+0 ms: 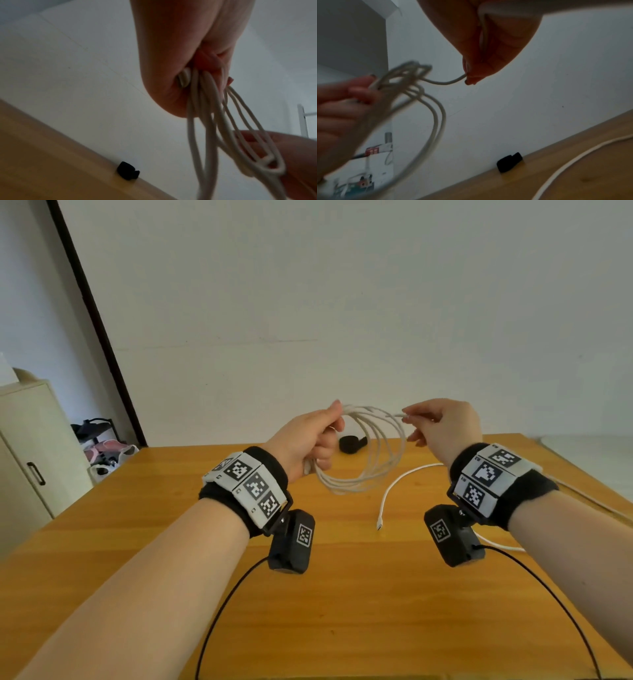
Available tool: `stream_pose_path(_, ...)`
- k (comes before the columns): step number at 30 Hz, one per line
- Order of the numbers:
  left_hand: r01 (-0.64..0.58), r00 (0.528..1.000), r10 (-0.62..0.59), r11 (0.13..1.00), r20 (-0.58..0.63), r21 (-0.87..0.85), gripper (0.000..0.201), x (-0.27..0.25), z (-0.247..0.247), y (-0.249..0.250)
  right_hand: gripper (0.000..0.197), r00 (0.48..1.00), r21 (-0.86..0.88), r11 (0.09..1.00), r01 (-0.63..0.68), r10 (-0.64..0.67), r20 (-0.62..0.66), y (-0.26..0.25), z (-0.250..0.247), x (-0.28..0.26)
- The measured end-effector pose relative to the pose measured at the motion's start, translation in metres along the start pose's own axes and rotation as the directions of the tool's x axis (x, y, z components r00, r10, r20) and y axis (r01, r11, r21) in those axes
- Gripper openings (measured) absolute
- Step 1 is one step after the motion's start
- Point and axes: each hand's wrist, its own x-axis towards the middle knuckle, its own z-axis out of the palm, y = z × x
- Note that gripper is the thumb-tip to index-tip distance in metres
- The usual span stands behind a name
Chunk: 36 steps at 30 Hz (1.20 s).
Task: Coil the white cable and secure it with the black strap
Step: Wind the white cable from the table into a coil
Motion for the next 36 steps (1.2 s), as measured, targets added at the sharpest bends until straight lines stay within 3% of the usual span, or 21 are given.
stream_pose_path(4,0.017,1.0,-0.013,0.98,0.021,-0.198,0.04,-0.002,0.003,0.006,0.02,0.977,-0.068,0.996,-0.062,0.074,0.198,0.001,0.011,-0.007)
stream_pose_path(6,0.013,1.0,-0.012,0.971,0.006,-0.24,0.039,-0.003,0.003,0.008,0.022,0.942,0.027,0.98,-0.196,0.181,0.282,0.0,0.017,-0.007)
stream_pose_path(9,0.017,1.0,-0.019,0.963,-0.005,-0.27,0.039,-0.004,0.0,0.008,0.036,0.869,0.241,0.862,-0.446,0.353,0.346,-0.007,0.015,-0.006)
stream_pose_path(13,0.019,1.0,-0.021,0.981,-0.008,-0.194,0.039,-0.007,0.0,0.009,0.079,0.789,0.075,0.928,-0.364,0.265,0.554,-0.009,0.01,-0.007)
stream_pose_path(15,0.019,1.0,-0.019,0.981,0.003,-0.194,0.039,-0.007,0.0,0.01,0.075,0.738,0.107,0.927,-0.359,0.212,0.64,-0.009,0.011,-0.008)
stream_pose_path(17,0.032,0.999,-0.024,0.97,0.035,-0.239,0.039,-0.008,0.0,0.012,0.064,0.707,0.221,0.859,-0.461,0.205,0.677,-0.009,0.012,-0.009)
stream_pose_path(20,0.043,0.998,-0.028,0.962,0.058,-0.27,0.04,-0.008,0.002,0.013,0.027,0.666,0.362,0.721,-0.59,0.182,0.723,-0.012,0.013,-0.015)
stream_pose_path(22,0.039,0.999,-0.029,0.965,0.043,-0.259,0.04,-0.008,0.003,0.013,0.006,0.688,0.446,0.649,-0.616,0.167,0.706,-0.015,0.014,-0.017)
stream_pose_path(27,0.045,0.998,-0.05,0.994,-0.045,-0.104,0.037,-0.006,0.008,0.006,0.012,0.812,0.642,0.529,-0.556,0.18,0.555,-0.017,0.013,-0.008)
stream_pose_path(33,-0.027,0.998,0.022,0.995,-0.055,-0.094,0.038,-0.004,0.015,0.001,0.009,0.884,0.752,0.467,-0.465,0.201,0.422,-0.019,0.011,-0.002)
stream_pose_path(36,-0.069,0.993,0.063,0.996,-0.1,-0.058,0.039,-0.002,0.016,0.003,0.012,0.883,0.788,0.4,-0.468,0.189,0.429,-0.019,0.009,-0.001)
